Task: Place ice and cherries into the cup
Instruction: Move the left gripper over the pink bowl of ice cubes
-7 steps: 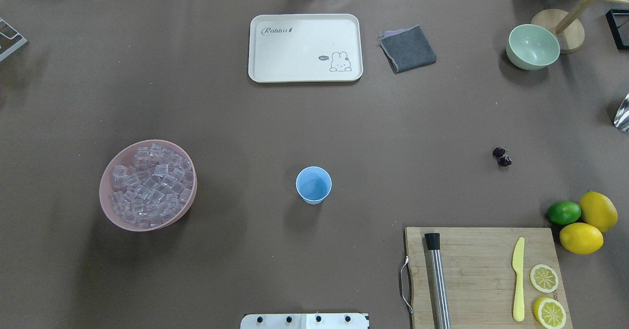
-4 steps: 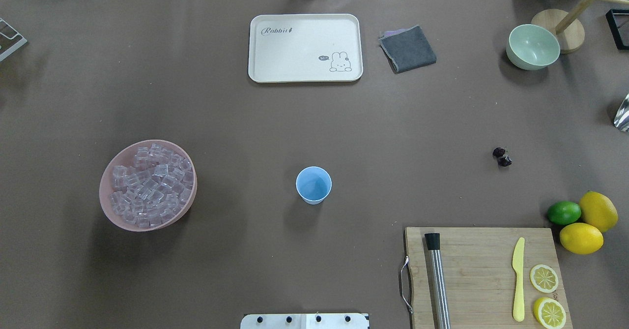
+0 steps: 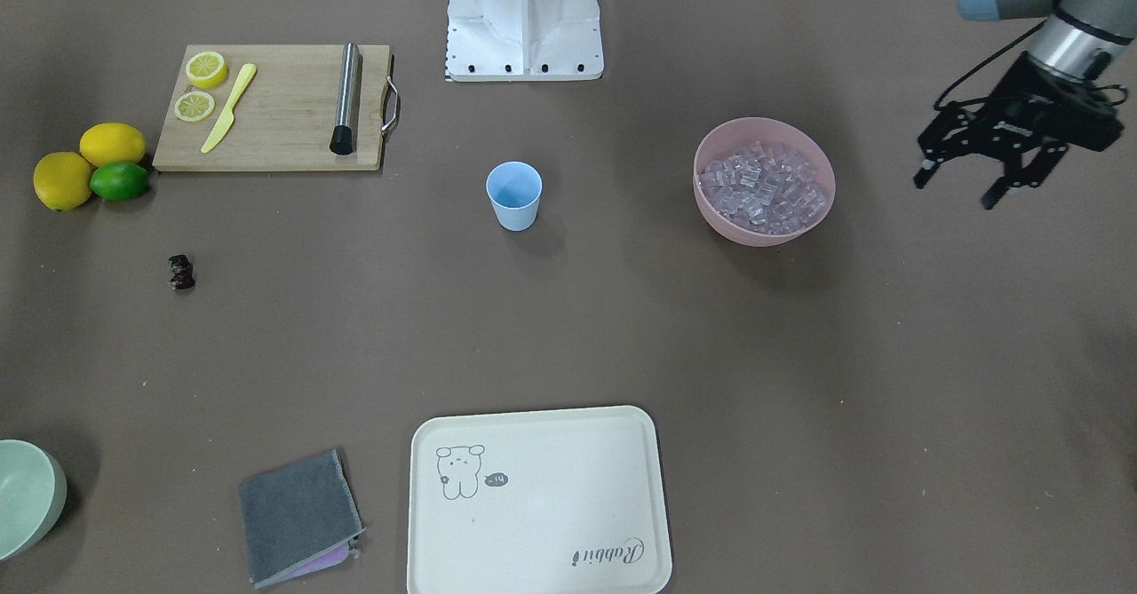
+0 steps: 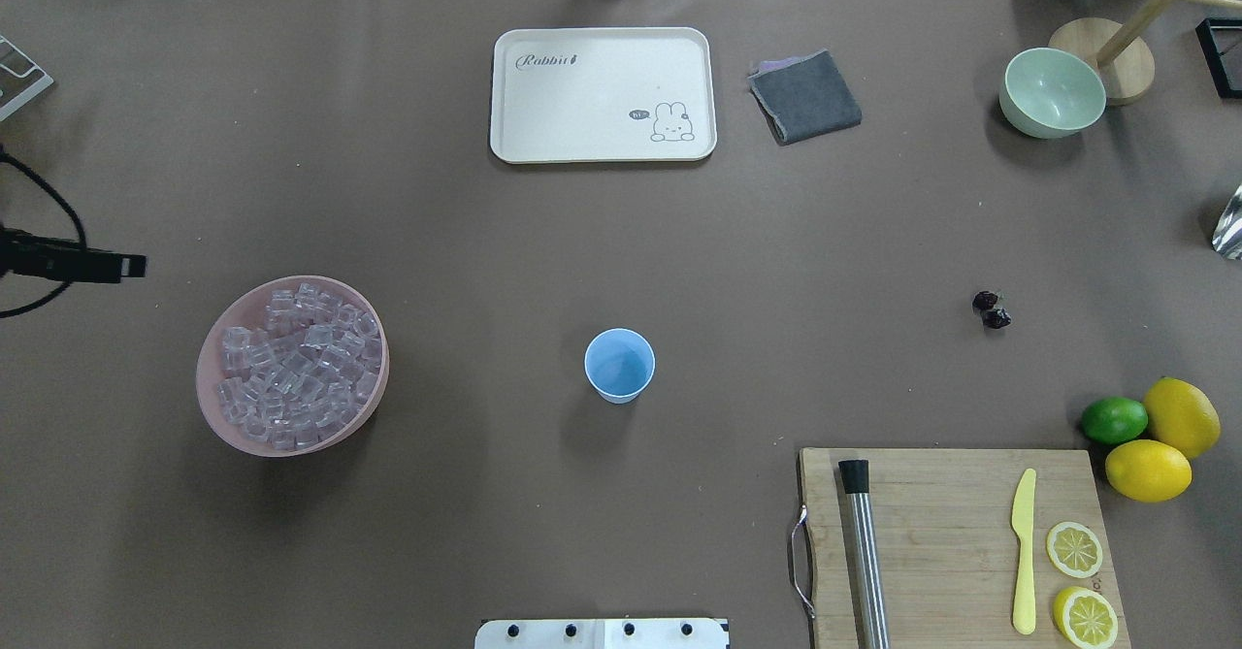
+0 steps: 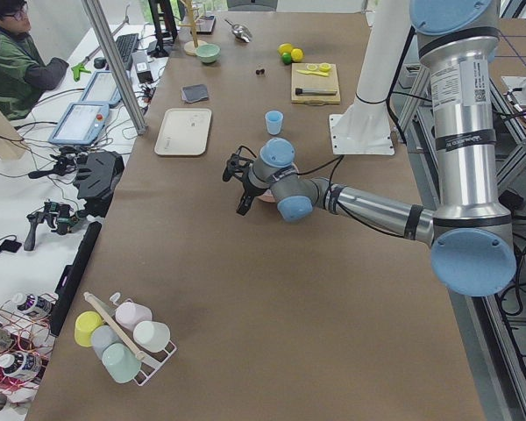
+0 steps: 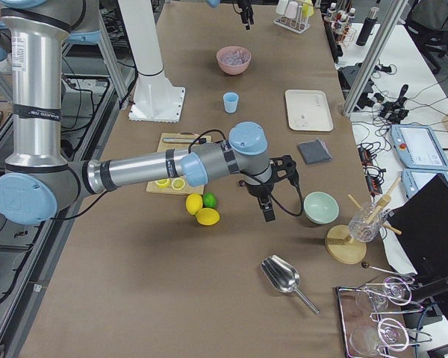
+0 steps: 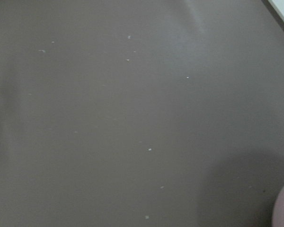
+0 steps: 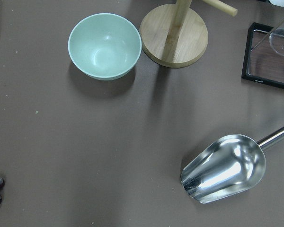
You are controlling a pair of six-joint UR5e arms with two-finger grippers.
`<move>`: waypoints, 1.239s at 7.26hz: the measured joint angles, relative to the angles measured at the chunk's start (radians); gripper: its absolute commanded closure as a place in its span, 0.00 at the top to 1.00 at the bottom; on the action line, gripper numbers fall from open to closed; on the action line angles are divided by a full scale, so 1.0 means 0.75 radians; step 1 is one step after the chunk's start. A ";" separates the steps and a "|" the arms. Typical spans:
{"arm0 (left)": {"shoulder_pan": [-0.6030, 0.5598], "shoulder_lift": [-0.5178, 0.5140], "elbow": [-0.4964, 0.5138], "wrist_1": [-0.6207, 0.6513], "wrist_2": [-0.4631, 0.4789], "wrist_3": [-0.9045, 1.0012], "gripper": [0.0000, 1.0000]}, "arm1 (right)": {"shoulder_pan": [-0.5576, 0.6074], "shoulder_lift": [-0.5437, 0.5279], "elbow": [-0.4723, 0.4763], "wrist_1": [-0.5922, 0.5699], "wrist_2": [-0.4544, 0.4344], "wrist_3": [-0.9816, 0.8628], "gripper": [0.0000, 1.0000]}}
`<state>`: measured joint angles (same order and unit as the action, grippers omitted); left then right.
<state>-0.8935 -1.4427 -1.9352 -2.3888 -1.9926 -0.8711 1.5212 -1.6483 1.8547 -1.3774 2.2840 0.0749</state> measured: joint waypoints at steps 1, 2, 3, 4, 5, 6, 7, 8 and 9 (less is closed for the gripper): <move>0.122 -0.064 -0.023 0.012 0.083 -0.122 0.98 | -0.001 -0.001 -0.001 0.000 0.000 -0.001 1.00; 0.191 -0.128 -0.060 0.081 0.122 -0.186 0.98 | -0.001 -0.001 -0.001 0.000 0.000 -0.001 1.00; 0.225 -0.197 -0.127 0.252 0.135 -0.209 0.98 | 0.000 -0.002 -0.002 0.000 0.000 -0.002 1.00; 0.261 -0.275 -0.191 0.472 0.145 -0.214 0.98 | -0.001 -0.003 -0.002 0.000 0.000 -0.002 1.00; 0.324 -0.337 -0.220 0.643 0.188 -0.213 0.98 | -0.001 -0.006 -0.002 0.000 0.000 -0.002 1.00; 0.391 -0.364 -0.230 0.736 0.255 -0.212 0.98 | -0.001 -0.009 -0.003 0.001 -0.001 -0.002 1.00; 0.444 -0.362 -0.232 0.773 0.297 -0.210 0.98 | -0.001 -0.010 -0.003 0.002 -0.002 -0.002 1.00; 0.484 -0.348 -0.230 0.786 0.331 -0.206 0.98 | -0.001 -0.011 -0.004 0.002 -0.002 -0.003 1.00; 0.516 -0.332 -0.226 0.790 0.372 -0.200 0.98 | -0.001 -0.011 -0.005 0.001 -0.002 -0.005 1.00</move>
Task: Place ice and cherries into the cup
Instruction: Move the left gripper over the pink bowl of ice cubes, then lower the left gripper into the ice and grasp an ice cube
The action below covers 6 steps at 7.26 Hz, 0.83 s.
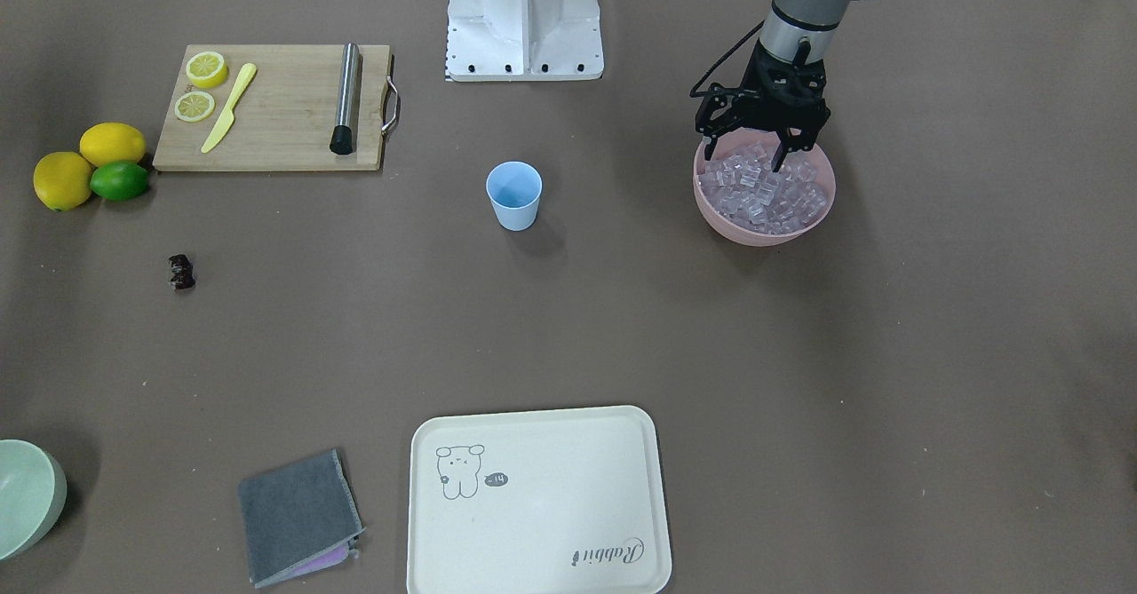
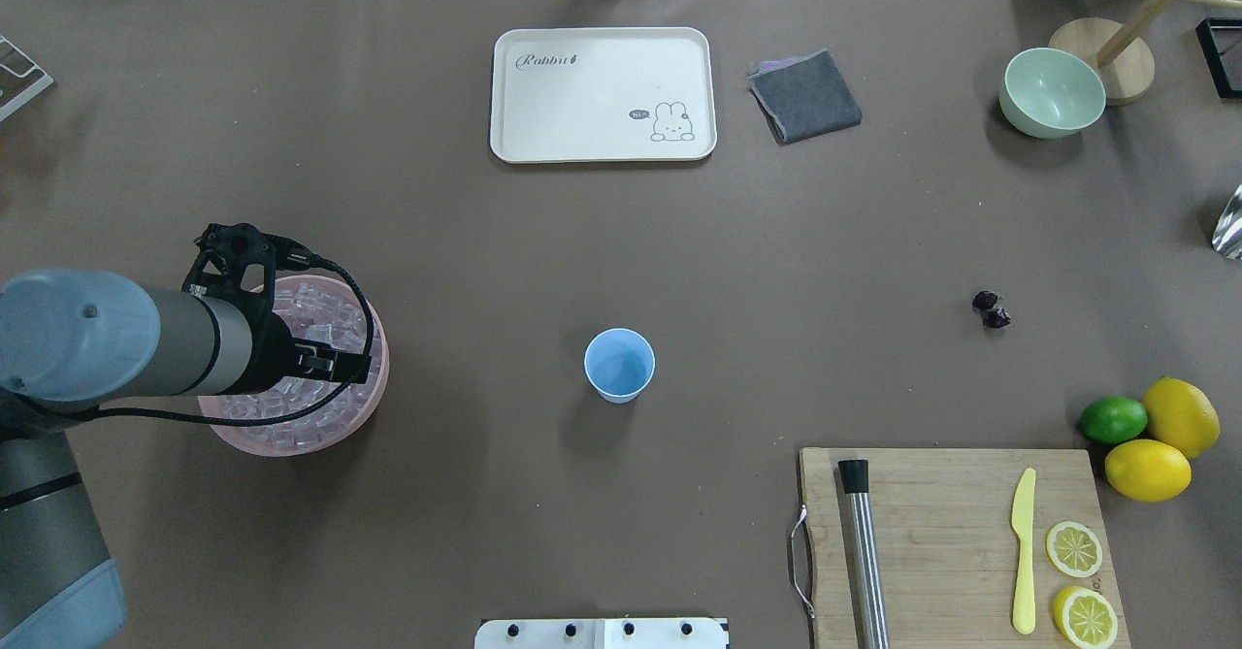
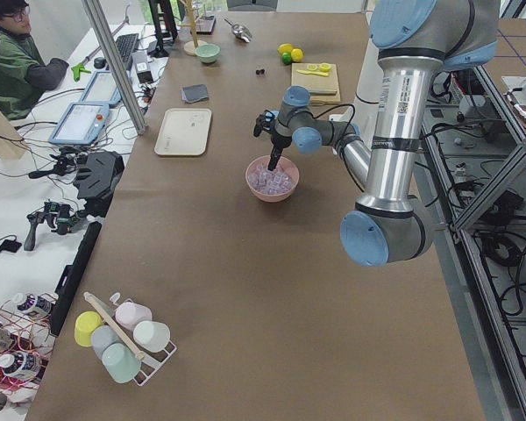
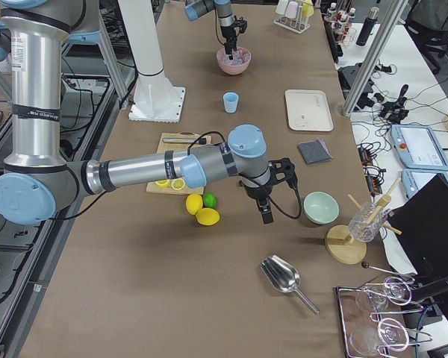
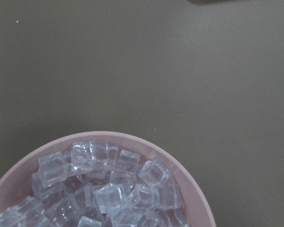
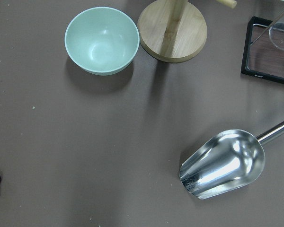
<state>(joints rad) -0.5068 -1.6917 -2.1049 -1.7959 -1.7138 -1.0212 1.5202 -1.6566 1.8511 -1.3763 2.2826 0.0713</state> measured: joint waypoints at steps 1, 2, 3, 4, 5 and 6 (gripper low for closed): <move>0.021 0.019 0.003 0.002 0.030 0.009 0.98 | 0.000 0.000 -0.001 -0.001 0.000 0.000 1.00; 0.033 0.035 0.005 0.004 0.049 0.013 0.97 | 0.000 0.000 -0.001 -0.001 0.000 0.000 1.00; 0.041 0.042 0.011 0.004 0.068 0.021 0.97 | 0.000 0.000 -0.001 -0.002 0.000 0.001 1.00; 0.045 0.043 0.022 0.004 0.085 0.036 0.97 | 0.000 -0.001 -0.001 -0.002 0.000 0.001 1.00; 0.049 0.042 0.029 0.004 0.094 0.048 0.97 | 0.001 -0.001 -0.001 -0.002 0.000 0.001 1.00; 0.055 0.041 0.032 0.003 0.097 0.052 0.97 | 0.001 -0.002 0.000 -0.002 0.003 0.001 1.00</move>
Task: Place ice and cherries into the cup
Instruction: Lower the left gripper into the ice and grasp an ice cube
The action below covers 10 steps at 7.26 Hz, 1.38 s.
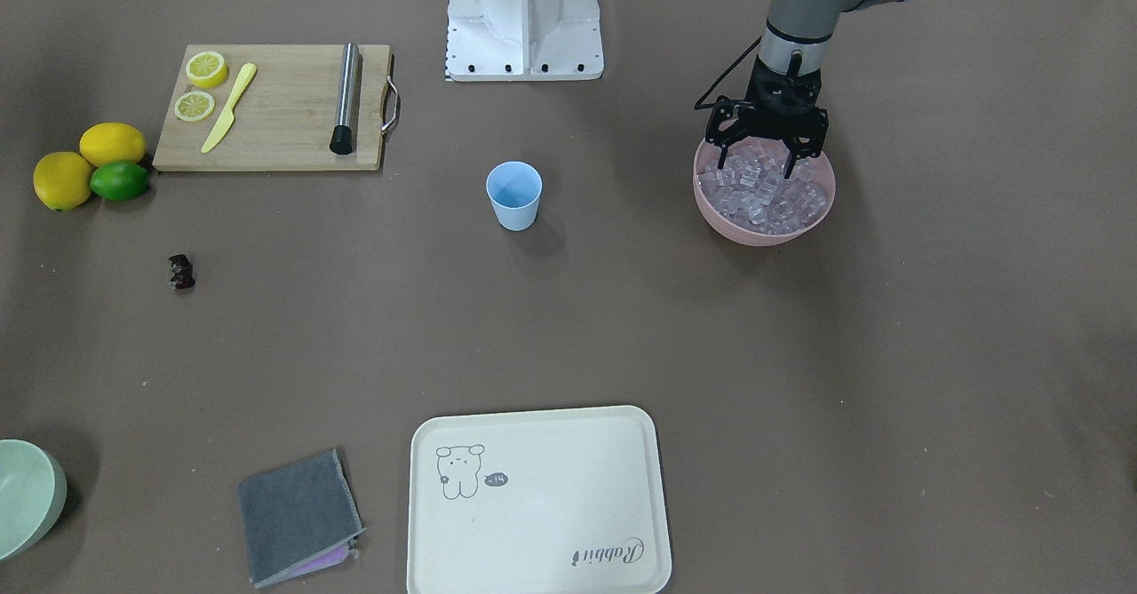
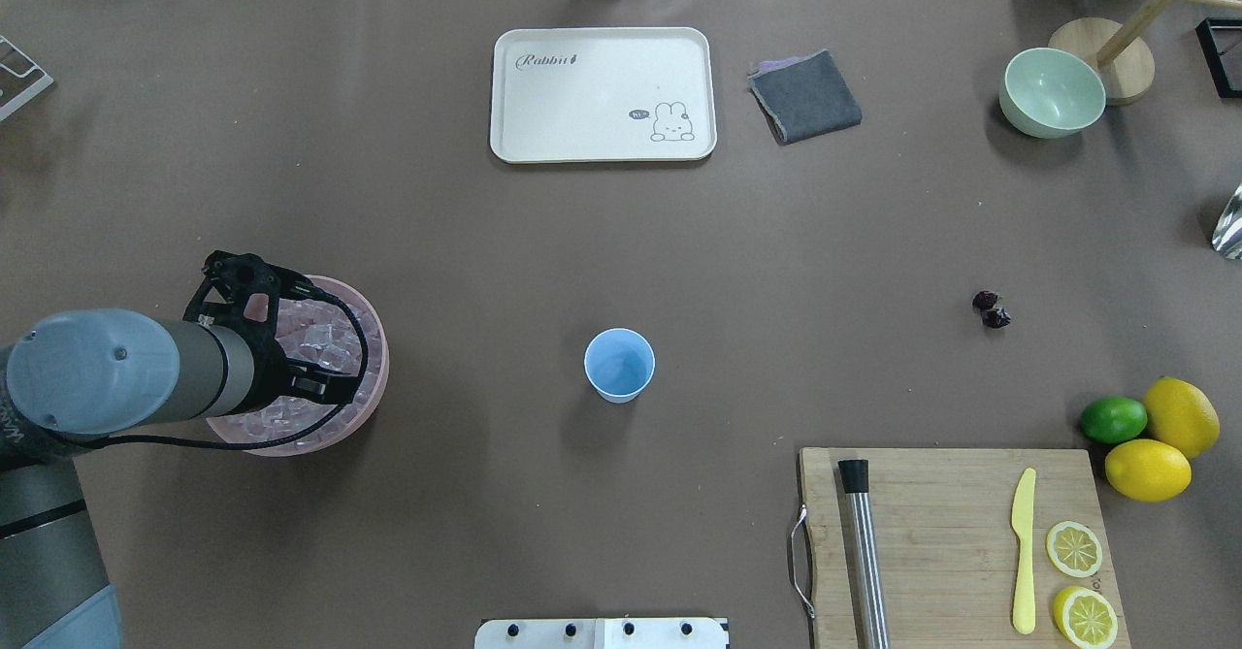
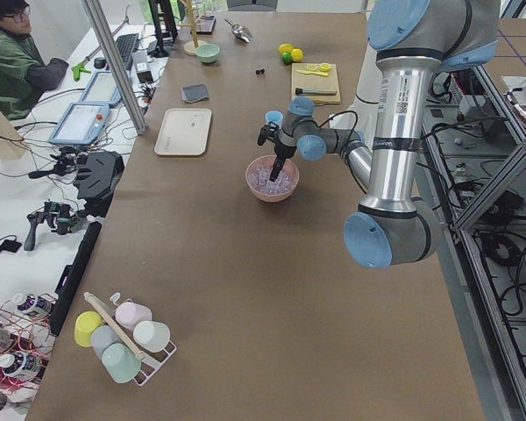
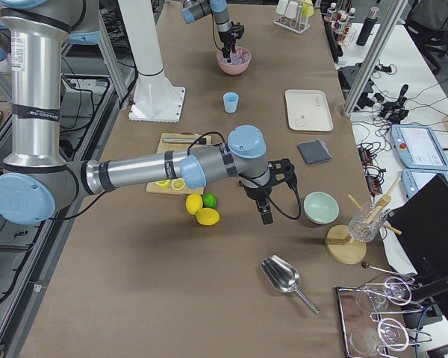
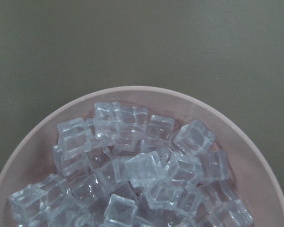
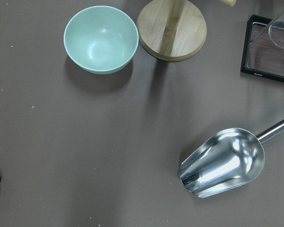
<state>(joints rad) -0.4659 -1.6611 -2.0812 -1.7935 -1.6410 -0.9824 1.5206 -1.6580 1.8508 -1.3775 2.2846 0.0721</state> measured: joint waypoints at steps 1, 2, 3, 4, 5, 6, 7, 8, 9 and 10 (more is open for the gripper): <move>0.010 -0.002 0.001 -0.001 0.001 0.001 0.97 | 0.000 0.000 0.001 0.000 0.003 0.000 1.00; 0.022 -0.003 0.004 -0.001 0.001 0.001 0.97 | 0.000 0.000 0.001 0.000 0.005 0.000 1.00; 0.032 -0.003 0.009 -0.002 0.002 0.001 0.97 | 0.000 0.000 0.001 0.001 0.007 0.000 1.00; 0.036 -0.004 0.017 -0.002 0.002 0.002 0.97 | 0.000 -0.001 0.001 0.000 0.007 0.000 1.00; 0.037 -0.005 0.025 -0.002 0.002 0.001 0.97 | 0.000 -0.003 0.001 0.001 0.007 0.000 1.00; 0.038 -0.008 0.034 -0.002 0.002 0.001 0.97 | 0.000 -0.005 0.001 0.001 0.007 0.000 1.00; 0.040 -0.011 0.044 -0.003 0.002 0.002 0.97 | 0.000 -0.006 0.000 0.001 0.007 0.000 1.00; 0.041 -0.011 0.052 -0.004 0.003 0.003 0.97 | 0.000 -0.006 0.000 0.000 0.007 0.000 1.00; 0.041 -0.012 0.056 -0.005 0.004 0.003 0.97 | -0.001 -0.006 0.000 0.000 0.008 -0.001 1.00; 0.042 -0.011 0.058 -0.005 0.004 0.003 0.97 | -0.001 -0.006 0.001 0.000 0.007 -0.002 1.00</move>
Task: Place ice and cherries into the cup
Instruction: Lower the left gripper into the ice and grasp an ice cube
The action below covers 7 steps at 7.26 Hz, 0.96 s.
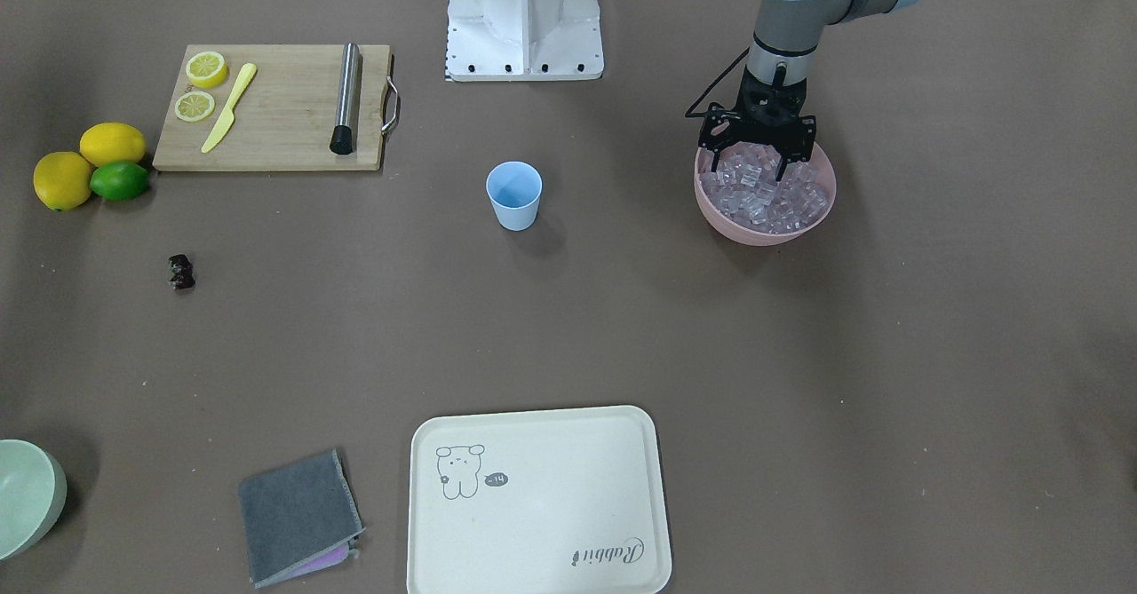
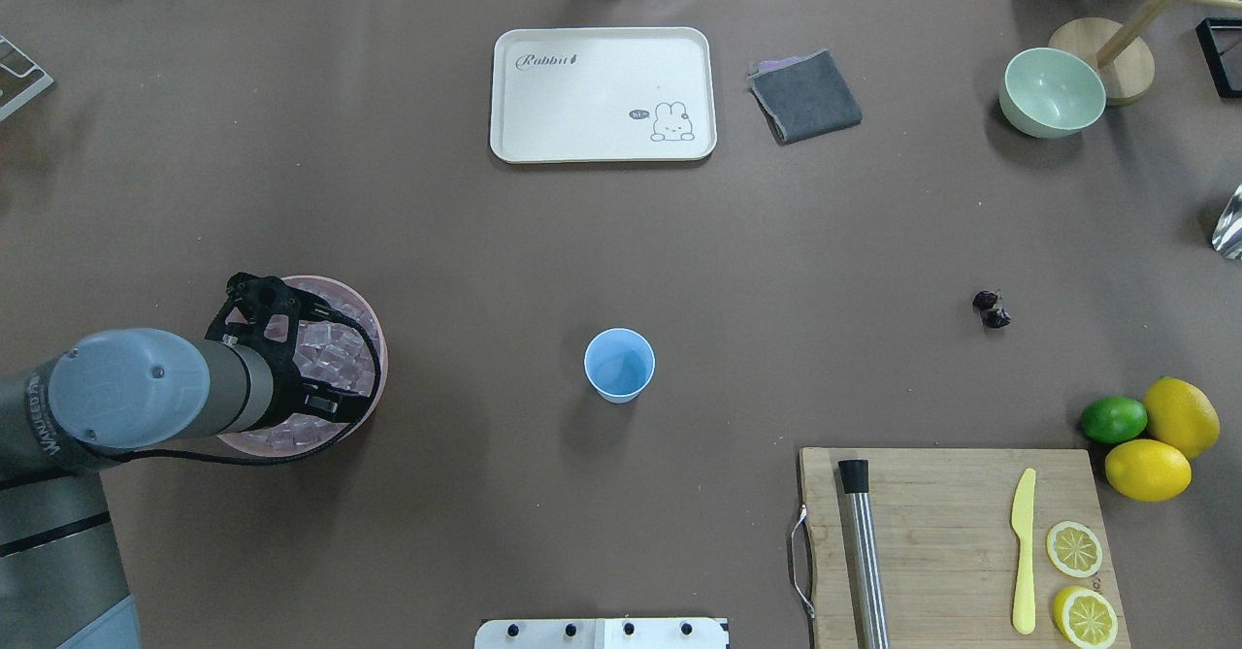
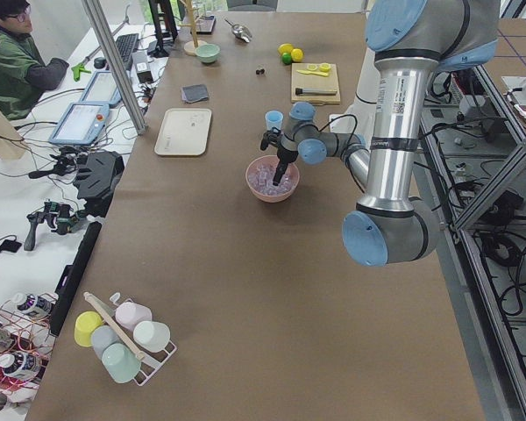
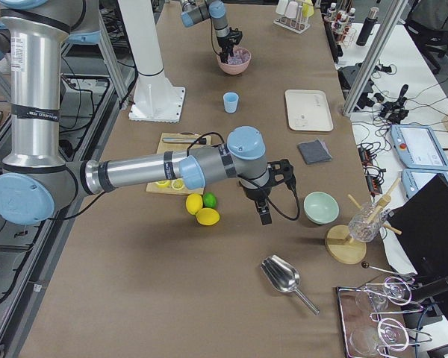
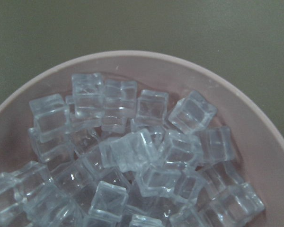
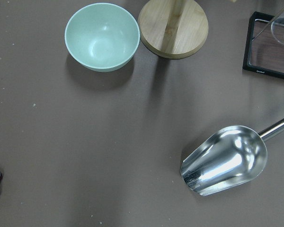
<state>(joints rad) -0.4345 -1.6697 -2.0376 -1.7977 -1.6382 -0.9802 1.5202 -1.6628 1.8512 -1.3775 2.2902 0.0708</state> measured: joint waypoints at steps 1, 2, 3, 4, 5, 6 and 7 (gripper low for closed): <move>0.000 -0.002 0.000 0.001 0.000 0.000 0.97 | 0.000 0.000 0.000 0.000 0.000 0.000 1.00; 0.000 -0.013 -0.003 0.001 -0.001 -0.001 0.97 | 0.000 0.000 0.000 0.000 0.000 0.000 1.00; -0.001 -0.029 -0.009 0.001 -0.002 -0.001 0.97 | 0.000 0.000 0.000 0.001 0.000 -0.001 1.00; -0.001 -0.040 -0.010 0.002 -0.003 -0.002 0.97 | 0.000 0.000 0.000 0.002 0.000 -0.002 1.00; -0.001 -0.046 -0.008 0.002 -0.004 -0.002 0.97 | 0.000 0.000 0.000 0.002 0.000 -0.002 1.00; -0.001 -0.049 -0.004 0.002 -0.004 -0.002 0.97 | 0.000 0.000 -0.001 0.002 0.000 -0.001 1.00; 0.000 -0.051 0.001 0.002 -0.004 -0.002 0.96 | 0.000 0.000 -0.001 0.001 0.000 -0.001 1.00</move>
<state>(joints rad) -0.4346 -1.7079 -2.0368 -1.7963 -1.6413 -0.9818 1.5202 -1.6628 1.8502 -1.3770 2.2902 0.0697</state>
